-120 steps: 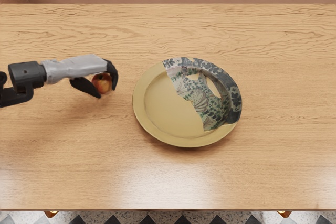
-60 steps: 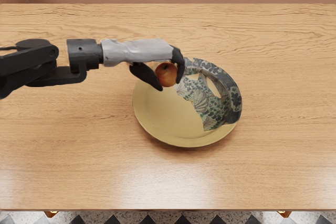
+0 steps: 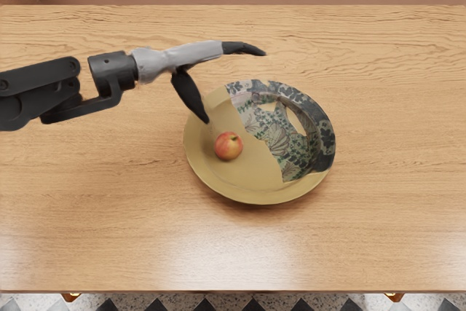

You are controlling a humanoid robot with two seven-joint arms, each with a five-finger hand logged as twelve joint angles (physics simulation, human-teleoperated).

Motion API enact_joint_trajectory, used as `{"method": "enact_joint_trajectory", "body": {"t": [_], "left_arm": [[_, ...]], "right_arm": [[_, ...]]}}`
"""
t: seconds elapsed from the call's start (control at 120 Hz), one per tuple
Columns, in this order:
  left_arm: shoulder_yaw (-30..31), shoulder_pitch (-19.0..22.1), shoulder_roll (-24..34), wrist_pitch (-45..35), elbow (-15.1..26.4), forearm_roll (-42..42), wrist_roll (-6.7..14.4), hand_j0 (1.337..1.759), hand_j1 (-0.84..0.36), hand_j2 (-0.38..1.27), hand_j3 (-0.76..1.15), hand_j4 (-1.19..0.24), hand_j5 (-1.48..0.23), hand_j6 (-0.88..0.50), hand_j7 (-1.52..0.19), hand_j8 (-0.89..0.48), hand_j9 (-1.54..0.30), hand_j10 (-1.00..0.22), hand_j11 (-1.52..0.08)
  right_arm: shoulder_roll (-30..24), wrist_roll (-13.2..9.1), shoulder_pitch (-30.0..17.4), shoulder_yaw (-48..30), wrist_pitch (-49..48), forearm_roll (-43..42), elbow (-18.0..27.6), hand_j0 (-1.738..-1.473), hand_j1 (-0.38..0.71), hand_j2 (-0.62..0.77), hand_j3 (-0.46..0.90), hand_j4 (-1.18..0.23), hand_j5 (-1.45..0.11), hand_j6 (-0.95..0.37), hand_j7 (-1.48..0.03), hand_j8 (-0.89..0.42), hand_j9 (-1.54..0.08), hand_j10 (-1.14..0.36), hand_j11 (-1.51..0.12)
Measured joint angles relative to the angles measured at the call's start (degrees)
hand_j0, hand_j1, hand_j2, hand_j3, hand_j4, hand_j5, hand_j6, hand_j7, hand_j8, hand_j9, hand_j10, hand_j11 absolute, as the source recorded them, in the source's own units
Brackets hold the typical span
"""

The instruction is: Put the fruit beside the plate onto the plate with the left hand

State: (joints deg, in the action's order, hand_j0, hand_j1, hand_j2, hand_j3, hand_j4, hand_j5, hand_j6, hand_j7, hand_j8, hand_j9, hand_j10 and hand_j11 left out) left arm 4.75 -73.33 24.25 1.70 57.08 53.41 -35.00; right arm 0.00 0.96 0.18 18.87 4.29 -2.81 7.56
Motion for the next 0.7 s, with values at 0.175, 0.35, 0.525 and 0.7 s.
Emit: {"method": "enact_joint_trajectory", "body": {"t": [0.175, 0.35, 0.525, 0.7], "left_arm": [[-3.8, 4.4, 4.2, 0.1, -2.7, -6.2, 0.0, 1.658, 0.28, 0.02, 0.00, -0.07, -0.10, -0.07, -0.10, -0.06, -0.10, -0.07, -0.10], [-5.4, 9.3, 8.0, 0.1, -4.5, -12.0, 0.0, 1.658, 0.31, 0.01, 0.00, -0.04, -0.06, -0.04, -0.06, -0.04, -0.06, -0.04, -0.06], [-5.7, 14.6, 12.0, 0.0, -5.8, -16.1, 0.0, 1.658, 0.32, 0.01, 0.00, -0.03, -0.04, -0.03, -0.04, -0.03, -0.04, -0.03, -0.04], [-8.6, 21.7, 12.8, -1.2, -6.2, -20.5, 0.0, 1.658, 0.33, 0.01, 0.00, -0.03, -0.03, -0.03, -0.03, -0.03, -0.03, -0.03, -0.03]], "right_arm": [[0.0, 0.0, 0.0, 0.0, 0.0, 0.0, 0.0, -1.658, -0.35, 0.00, 0.00, 0.00, 0.00, 0.00, 0.00, 0.00, 0.00, 0.00, 0.00], [0.0, 0.0, 0.0, 0.0, 0.0, 0.0, 0.0, -1.658, -0.35, 0.00, 0.00, 0.00, 0.00, 0.00, 0.00, 0.00, 0.00, 0.00, 0.00], [0.0, 0.0, 0.0, 0.0, 0.0, 0.0, 0.0, -1.658, -0.35, 0.00, 0.00, 0.00, 0.00, 0.00, 0.00, 0.00, 0.00, 0.00, 0.00], [0.0, 0.0, 0.0, 0.0, 0.0, 0.0, 0.0, -1.658, -0.35, 0.00, 0.00, 0.00, 0.00, 0.00, 0.00, 0.00, 0.00, 0.00, 0.00]]}}
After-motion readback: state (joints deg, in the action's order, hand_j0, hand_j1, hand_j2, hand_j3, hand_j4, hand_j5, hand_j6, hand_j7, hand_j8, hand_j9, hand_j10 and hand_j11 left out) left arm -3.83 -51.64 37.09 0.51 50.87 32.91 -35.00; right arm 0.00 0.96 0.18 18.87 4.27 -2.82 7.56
